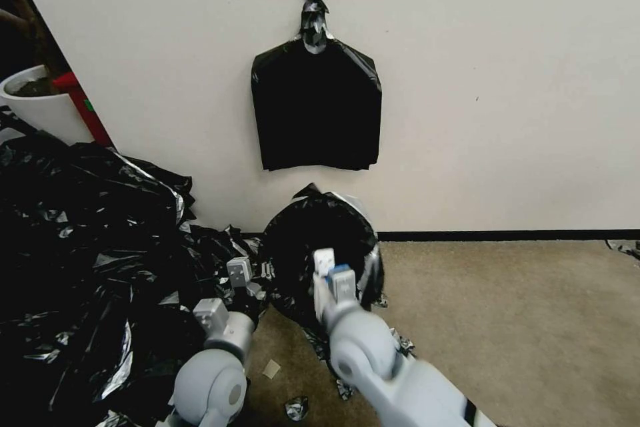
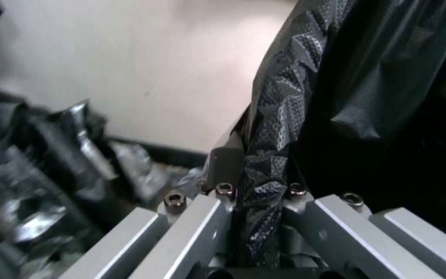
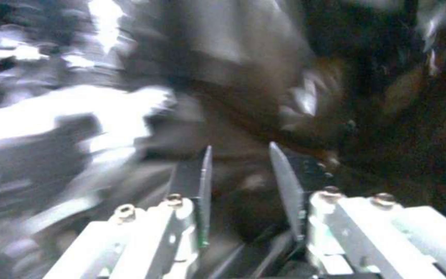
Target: Place a trash bag onto the trash bin.
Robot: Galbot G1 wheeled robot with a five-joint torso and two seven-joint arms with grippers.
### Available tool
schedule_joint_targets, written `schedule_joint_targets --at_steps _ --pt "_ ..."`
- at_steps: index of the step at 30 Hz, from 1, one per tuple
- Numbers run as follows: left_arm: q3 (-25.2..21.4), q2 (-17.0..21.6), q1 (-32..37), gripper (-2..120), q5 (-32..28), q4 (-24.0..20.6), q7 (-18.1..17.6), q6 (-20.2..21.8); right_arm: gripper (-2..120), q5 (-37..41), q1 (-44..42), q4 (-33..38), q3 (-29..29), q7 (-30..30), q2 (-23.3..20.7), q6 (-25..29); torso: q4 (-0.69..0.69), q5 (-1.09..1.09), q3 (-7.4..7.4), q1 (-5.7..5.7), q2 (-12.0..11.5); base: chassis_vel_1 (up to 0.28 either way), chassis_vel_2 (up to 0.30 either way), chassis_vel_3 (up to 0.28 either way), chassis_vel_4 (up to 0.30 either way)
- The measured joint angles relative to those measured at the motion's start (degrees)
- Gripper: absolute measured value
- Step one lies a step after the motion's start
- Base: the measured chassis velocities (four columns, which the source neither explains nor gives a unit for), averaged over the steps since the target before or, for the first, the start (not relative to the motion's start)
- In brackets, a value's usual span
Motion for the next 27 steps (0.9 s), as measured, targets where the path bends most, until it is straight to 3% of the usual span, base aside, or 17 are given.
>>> schedule_joint_targets --at_steps 1,2,4,5,6,8,9,11,16,17,27 --pt "0.2 0.4 -1.2 2 -1.6 0.1 -2.2 2.5 40 -2.0 -2.0 3.7 0.5 -3.7 -1.5 0.2 0.00 -0.01 0.00 0.00 0.0 0.000 0.000 0.000 0.000" --pt "0.2 0.4 -1.2 2 -1.6 0.1 -2.2 2.5 40 -2.0 -2.0 3.7 0.5 -3.7 -1.5 0.2 0.00 -0.01 0.00 0.00 0.0 0.000 0.000 0.000 0.000" --pt "0.4 1.3 -3.2 2 -6.1 0.0 -6.0 8.3 50 -6.8 -4.8 8.0 2.2 -10.2 -3.4 3.2 -0.01 -0.01 0.00 0.00 0.0 0.000 0.000 0.000 0.000" --pt "0.4 2.1 -4.5 2 -9.7 -0.5 -8.6 12.9 56 -11.9 -6.0 9.3 3.7 -14.0 -3.9 7.2 0.00 -0.02 0.00 0.00 0.0 0.000 0.000 0.000 0.000" --pt "0.4 2.1 -4.5 2 -9.7 -0.5 -8.6 12.9 56 -11.9 -6.0 9.3 3.7 -14.0 -3.9 7.2 0.00 -0.02 0.00 0.00 0.0 0.000 0.000 0.000 0.000" --pt "0.4 3.7 -6.9 2 -17.0 -1.1 -13.9 21.4 65 -21.3 -7.0 9.2 6.3 -17.0 -3.3 15.4 -0.01 0.00 0.00 0.00 0.0 0.000 0.000 0.000 0.000" --pt "0.4 3.7 -6.9 2 -17.0 -1.1 -13.9 21.4 65 -21.3 -7.0 9.2 6.3 -17.0 -3.3 15.4 -0.01 0.00 0.00 0.00 0.0 0.000 0.000 0.000 0.000" --pt "0.7 5.2 -8.5 2 -24.3 -1.3 -18.7 27.0 75 -26.4 -7.7 8.7 8.0 -17.1 -2.0 19.3 0.00 0.01 0.00 0.00 0.0 0.000 0.000 0.000 0.000" --pt "2.2 6.8 -9.0 2 -27.7 -0.1 -20.6 28.4 88 -26.5 -8.7 8.5 8.1 -15.0 -0.9 19.3 0.00 0.00 0.00 0.00 0.0 0.000 0.000 0.000 0.000" --pt "2.4 7.0 -9.0 2 -28.0 0.2 -20.7 28.4 96 -26.3 -8.8 8.4 8.1 -14.7 -0.8 19.2 0.00 0.00 0.00 0.00 0.0 0.000 0.000 0.000 0.000" --pt "2.9 6.1 -8.0 7 -29.4 2.0 -19.6 28.2 100 -25.2 -9.1 7.2 7.6 -13.7 0.1 17.6 0.00 -0.01 0.00 0.00 0.0 0.000 0.000 0.000 0.000"
